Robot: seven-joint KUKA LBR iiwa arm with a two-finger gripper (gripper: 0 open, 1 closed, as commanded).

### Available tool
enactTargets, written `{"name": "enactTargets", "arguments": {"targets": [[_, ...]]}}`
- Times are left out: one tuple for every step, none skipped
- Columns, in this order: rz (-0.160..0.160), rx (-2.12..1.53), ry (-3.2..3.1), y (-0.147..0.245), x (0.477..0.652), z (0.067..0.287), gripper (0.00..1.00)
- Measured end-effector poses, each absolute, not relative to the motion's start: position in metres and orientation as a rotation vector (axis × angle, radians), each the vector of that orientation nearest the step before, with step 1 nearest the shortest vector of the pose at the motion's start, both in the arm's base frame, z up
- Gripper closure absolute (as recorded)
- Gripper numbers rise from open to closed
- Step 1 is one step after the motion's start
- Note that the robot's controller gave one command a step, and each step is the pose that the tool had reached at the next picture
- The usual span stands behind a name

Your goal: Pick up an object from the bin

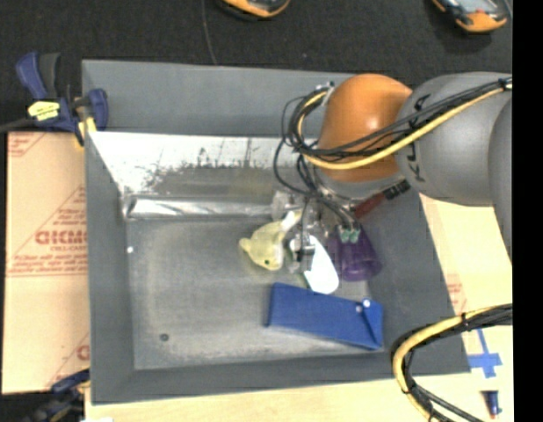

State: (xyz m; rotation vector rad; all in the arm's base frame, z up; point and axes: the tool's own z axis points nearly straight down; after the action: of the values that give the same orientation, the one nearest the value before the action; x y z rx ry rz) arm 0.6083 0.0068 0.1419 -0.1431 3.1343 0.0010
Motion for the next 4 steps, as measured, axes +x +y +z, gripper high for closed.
{"name": "enactTargets", "arguments": {"targets": [[0.005,0.128,3.135,-0.008,0.616,0.137,0.0],[-0.001,-0.238,3.123,-0.005,0.63,0.117,0.0],[0.004,-0.3,3.118,0.003,0.639,0.078,0.0],[-0.002,-0.754,3.039,0.009,0.637,0.071,1.0]]}}
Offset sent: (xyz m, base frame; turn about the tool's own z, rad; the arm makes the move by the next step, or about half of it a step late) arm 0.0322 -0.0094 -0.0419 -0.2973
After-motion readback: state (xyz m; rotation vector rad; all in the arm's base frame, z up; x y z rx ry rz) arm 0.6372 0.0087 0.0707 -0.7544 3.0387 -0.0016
